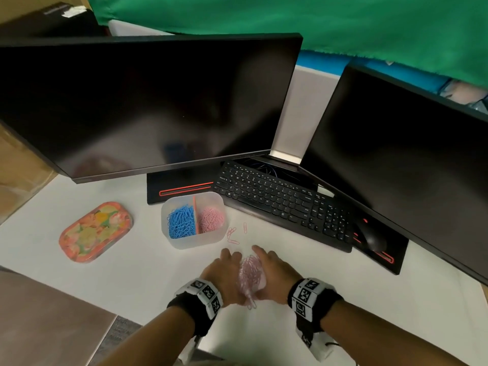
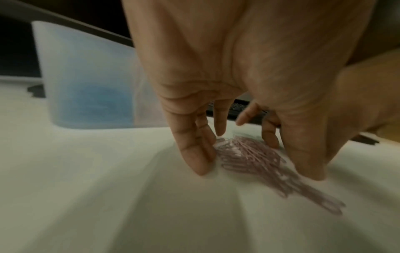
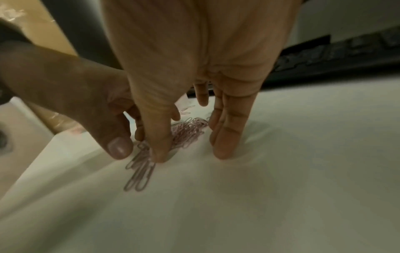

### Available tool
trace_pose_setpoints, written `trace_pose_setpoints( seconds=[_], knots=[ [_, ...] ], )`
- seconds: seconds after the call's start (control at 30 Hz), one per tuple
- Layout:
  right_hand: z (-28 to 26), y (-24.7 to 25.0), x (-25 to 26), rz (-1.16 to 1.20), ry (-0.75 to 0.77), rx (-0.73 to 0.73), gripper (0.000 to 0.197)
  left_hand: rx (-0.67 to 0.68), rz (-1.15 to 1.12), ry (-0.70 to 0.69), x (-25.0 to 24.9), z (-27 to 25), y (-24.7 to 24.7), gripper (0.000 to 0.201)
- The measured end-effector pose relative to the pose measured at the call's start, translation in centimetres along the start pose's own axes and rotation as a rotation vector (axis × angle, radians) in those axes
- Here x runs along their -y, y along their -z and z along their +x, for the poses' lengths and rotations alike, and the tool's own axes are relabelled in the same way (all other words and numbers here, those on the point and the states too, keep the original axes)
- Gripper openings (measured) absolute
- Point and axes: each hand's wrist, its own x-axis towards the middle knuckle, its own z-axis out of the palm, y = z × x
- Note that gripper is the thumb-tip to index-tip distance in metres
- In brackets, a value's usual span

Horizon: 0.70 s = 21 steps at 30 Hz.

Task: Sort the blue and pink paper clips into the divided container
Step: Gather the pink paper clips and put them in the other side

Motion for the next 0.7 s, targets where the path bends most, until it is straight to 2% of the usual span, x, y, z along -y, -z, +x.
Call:
trace_pose_setpoints(
  seconds=[0.07, 0.1, 0.23, 0.33, 0.47, 0.63, 0.7],
  knots=[
    [0.3, 0.2, 0.2, -0.089, 0.024, 0.028, 0.109, -0.025, 0.092, -0.020, -0.8, 0.1, -0.4, 0.102],
    [0.6, 0.4, 0.3, -0.107, 0.040, 0.018, 0.102, -0.049, 0.074, -0.013, -1.0, 0.2, -0.4, 0.096],
    [1.7, 1.1, 0.7, -0.087, 0.116, -0.049, 0.049, -0.130, -0.116, 0.022, -0.8, 0.7, 0.6, 0.045],
    [2.0, 1.4, 1.2, -0.083, 0.143, -0.075, 0.025, -0.180, -0.169, 0.028, -0.3, 0.8, 1.1, 0.028],
    [2.4, 1.3, 1.5, 0.005, 0.120, -0.116, 0.014, -0.232, -0.270, 0.049, 0.0, 1.2, 1.5, 0.018],
    [2.8, 1.3, 1.6, 0.327, -0.052, -0.101, 0.014, -0.273, -0.433, 0.074, 0.0, 1.5, 1.8, 0.011],
    [2.9, 1.5, 1.5, 0.362, -0.071, -0.105, 0.013, -0.267, -0.468, 0.066, 0.0, 1.6, 1.9, 0.009]
  ],
)
